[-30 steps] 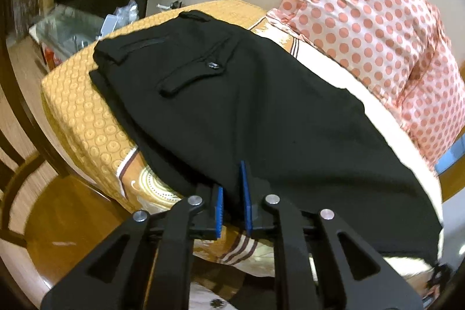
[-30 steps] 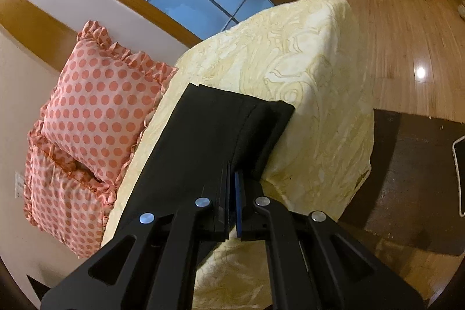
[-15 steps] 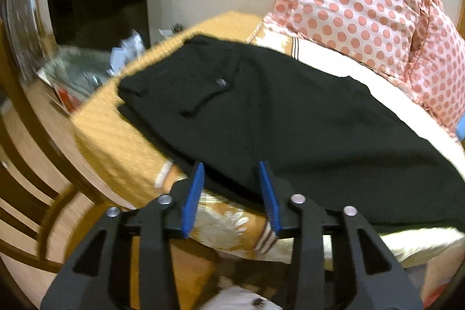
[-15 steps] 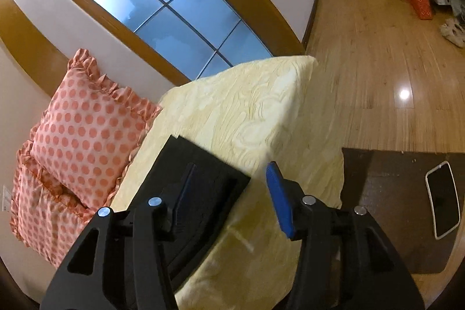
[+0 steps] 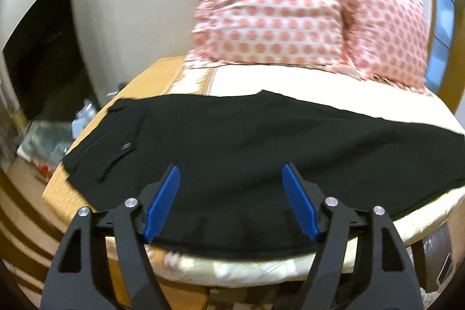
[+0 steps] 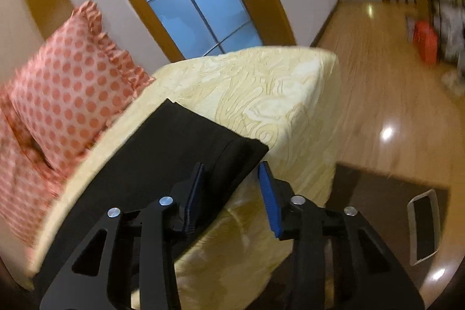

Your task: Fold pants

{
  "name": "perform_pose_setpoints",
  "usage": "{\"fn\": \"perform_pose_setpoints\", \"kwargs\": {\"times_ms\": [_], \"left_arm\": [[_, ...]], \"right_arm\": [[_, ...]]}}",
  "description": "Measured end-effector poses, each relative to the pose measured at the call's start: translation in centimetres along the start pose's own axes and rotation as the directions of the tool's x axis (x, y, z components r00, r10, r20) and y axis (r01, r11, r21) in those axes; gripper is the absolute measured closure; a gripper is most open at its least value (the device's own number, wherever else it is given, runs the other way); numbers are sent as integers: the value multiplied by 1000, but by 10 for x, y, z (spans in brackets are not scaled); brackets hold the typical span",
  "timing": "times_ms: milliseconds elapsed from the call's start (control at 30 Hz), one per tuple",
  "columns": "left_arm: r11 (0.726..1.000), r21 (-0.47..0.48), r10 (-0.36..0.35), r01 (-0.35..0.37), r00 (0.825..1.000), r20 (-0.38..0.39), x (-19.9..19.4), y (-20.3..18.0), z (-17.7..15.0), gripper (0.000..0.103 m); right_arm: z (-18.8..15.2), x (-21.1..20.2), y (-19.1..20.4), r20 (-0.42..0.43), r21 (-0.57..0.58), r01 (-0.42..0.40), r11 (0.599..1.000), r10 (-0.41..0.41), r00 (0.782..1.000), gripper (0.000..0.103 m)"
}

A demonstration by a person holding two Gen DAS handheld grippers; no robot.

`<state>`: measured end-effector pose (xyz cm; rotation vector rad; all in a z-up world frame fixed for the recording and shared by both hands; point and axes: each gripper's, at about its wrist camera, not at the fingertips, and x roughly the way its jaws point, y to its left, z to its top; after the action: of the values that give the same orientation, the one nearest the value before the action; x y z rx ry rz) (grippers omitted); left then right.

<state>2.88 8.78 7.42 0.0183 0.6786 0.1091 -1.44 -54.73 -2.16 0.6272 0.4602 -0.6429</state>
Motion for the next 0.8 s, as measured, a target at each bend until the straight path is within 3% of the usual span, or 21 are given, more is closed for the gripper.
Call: {"fn": "perform_pose_setpoints", "kwargs": {"times_ms": [33,133,233,267,367,467,567,633,700,767,800], "left_arm": [[1000,10,-15,15,1000,-2,5,-7,1,29],[998,8,-57,57,998,-15,17,-20,0,29],[997,-4,-81,81,996,-33,26,-26,-3,29],[996,-2,-86,86,995,-39,28,-27,-4,29],[996,5,-83,84,996,-41,30,-30,-8,25],[996,3,-86,86,995,-42,32,-29,-10,23],[996,-6,-89,88,995,-55,36,-28,-13,22],[996,-12,-92,92,994,-63,39,-28,-16,22],[995,-17,-95,94,993,-70,41,-27,-17,22],[995,-26,-99,97,993,-70,42,-27,-18,22],[995,-31,-100,98,993,-66,40,-26,-18,22]], "right_arm": [[-1,-1,5,17,-43,27,999,-26,1000,73],[-3,-3,21,56,-148,58,987,-50,997,74],[4,6,10,21,-58,-9,998,10,1000,75],[6,8,8,17,-49,-22,999,23,1000,91],[8,4,13,21,-50,-96,994,97,995,93],[13,-13,38,45,-92,-214,972,219,975,94],[16,-38,82,45,-173,-354,919,367,929,94],[12,-58,121,26,-236,-460,856,478,878,94],[-1,-78,164,-28,-301,-573,762,594,804,94],[-25,-98,213,-115,-371,-672,641,686,718,94],[-43,-106,238,-177,-395,-723,566,726,665,94]]}}
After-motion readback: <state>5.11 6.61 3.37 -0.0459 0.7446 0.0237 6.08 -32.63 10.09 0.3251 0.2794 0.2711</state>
